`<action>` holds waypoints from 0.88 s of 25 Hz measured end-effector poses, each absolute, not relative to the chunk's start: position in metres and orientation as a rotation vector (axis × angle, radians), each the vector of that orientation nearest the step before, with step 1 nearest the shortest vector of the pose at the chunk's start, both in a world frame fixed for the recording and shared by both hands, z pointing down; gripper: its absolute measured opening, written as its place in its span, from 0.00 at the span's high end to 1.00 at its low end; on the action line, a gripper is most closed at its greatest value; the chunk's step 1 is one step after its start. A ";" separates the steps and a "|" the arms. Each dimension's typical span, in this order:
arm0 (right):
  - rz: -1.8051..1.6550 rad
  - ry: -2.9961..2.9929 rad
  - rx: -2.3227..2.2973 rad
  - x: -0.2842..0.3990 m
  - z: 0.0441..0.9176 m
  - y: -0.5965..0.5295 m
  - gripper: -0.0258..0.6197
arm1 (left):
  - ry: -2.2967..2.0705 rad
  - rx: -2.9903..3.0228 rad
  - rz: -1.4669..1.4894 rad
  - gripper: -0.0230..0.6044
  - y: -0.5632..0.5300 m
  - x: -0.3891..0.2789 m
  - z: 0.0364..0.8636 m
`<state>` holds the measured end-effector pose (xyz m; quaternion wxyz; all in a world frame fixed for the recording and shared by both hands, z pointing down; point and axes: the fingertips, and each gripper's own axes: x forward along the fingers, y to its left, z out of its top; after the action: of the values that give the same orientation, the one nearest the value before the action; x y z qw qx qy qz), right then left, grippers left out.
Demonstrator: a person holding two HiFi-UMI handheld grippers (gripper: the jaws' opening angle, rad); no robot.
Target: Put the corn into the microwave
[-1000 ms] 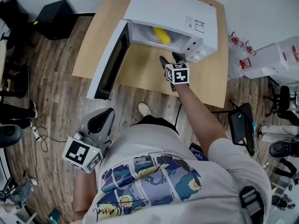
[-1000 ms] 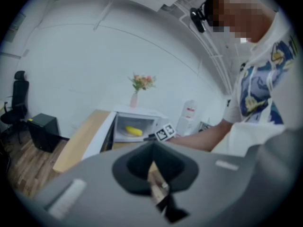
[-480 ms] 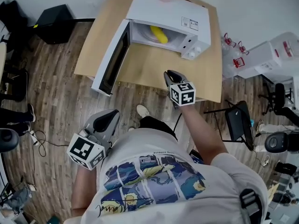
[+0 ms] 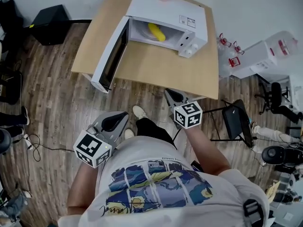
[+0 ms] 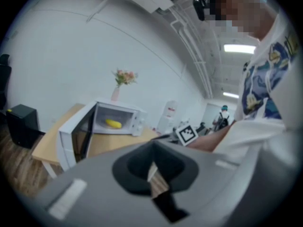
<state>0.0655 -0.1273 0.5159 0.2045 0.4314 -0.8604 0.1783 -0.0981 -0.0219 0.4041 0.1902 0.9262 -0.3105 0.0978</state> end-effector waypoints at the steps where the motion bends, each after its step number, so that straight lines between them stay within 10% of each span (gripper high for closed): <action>1: 0.485 -2.398 1.190 0.064 0.514 -0.119 0.94 | -0.866 2.608 0.269 0.95 -0.019 -0.097 0.404; 22: 0.413 -2.484 1.043 0.016 0.481 -0.060 0.95 | -0.921 2.581 0.271 0.95 0.018 -0.126 0.418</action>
<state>0.0157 -0.0601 0.4814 0.2067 0.3745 -0.8916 0.1484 -0.1261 0.0185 0.4176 0.1927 0.9197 -0.3282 0.0965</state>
